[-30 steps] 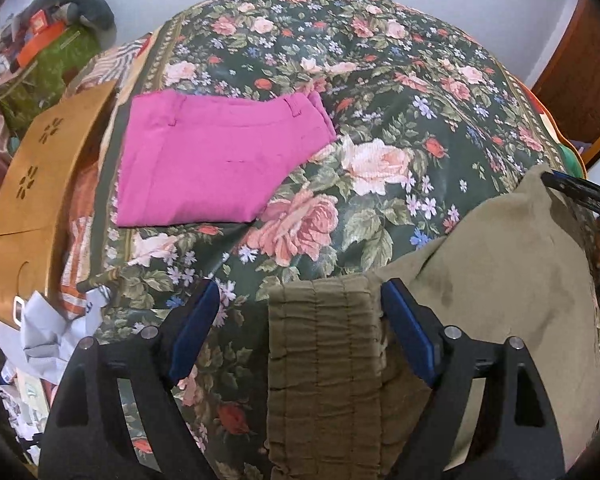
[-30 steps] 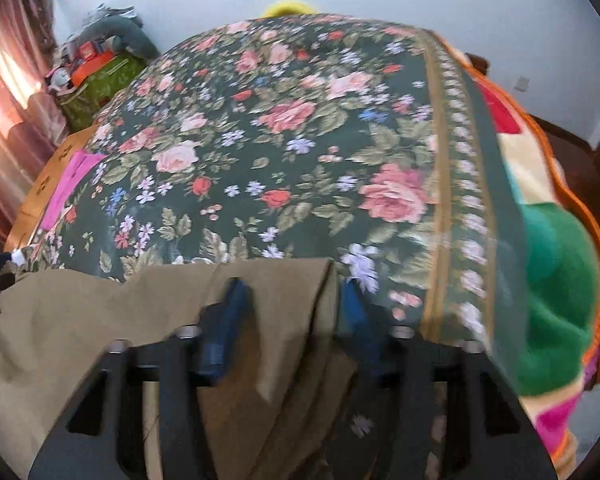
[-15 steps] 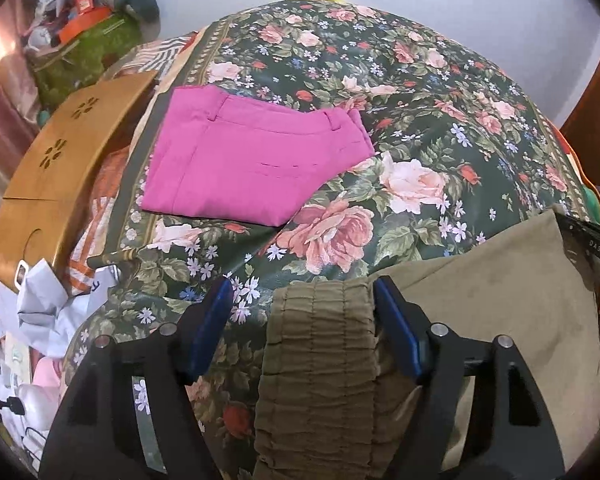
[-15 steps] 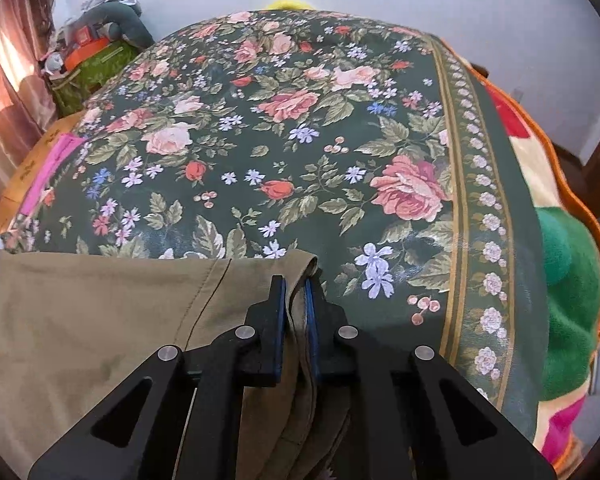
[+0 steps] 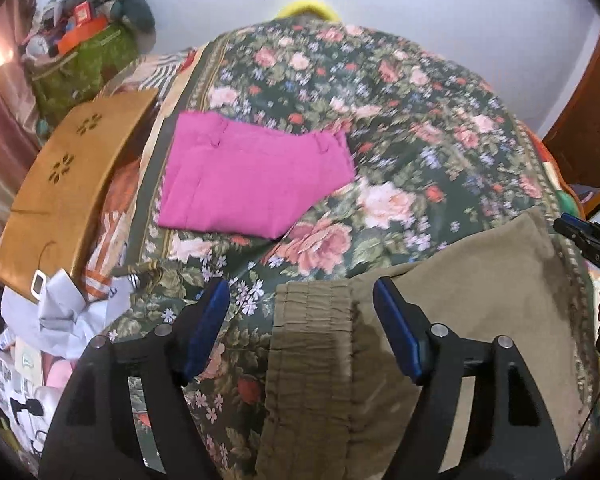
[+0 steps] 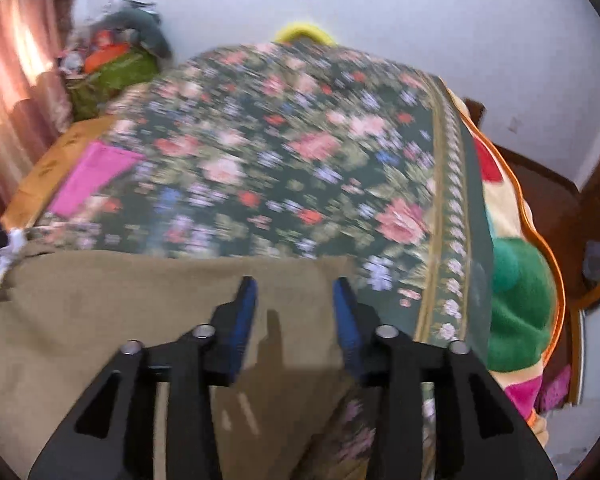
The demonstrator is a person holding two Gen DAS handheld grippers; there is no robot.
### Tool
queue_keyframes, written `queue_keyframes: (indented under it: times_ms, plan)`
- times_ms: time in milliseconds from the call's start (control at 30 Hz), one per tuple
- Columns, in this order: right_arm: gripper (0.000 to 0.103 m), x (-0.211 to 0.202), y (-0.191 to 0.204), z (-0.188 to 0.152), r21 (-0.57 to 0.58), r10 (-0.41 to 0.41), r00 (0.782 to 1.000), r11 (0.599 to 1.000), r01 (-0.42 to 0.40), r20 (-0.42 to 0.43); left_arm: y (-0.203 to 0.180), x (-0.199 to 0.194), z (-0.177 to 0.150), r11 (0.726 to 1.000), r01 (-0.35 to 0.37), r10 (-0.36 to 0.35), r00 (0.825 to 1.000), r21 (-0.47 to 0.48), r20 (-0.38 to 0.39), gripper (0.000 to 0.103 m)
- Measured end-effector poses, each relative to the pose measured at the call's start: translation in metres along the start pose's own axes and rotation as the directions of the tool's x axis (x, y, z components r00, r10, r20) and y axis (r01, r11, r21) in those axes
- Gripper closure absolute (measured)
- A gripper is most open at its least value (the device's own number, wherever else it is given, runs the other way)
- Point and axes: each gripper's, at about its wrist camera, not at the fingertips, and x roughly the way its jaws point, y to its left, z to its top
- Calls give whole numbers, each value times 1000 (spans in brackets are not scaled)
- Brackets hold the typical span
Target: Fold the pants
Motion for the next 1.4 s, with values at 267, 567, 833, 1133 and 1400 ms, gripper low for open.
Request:
queue_keyframes:
  times_ms: [267,567,833,1133,1400]
  plan:
    - [24,-27,58,10,4,231,973,973,-231,21,-26,-20,4,997,61,-62,998,47,14,13]
    - [20,31,109,-26,-19,324,912,941,-339,-252,-53,30,-21,987,121,-102,980,109,-173,11]
    - [18,30,100,-59,3,313,899,945,-328,-305,-61,36,-50,975,53,-14,984,214,-179,6]
    - [18,-14,87,-93,-1,275,920,958,-286,-280,-57,8,-71,977,54,-19,985,207,-171,6]
    - [17,-51,72,-126,35,230,942,973,-228,-246,-53,-24,-99,975,19,10,991,221,-132,6]
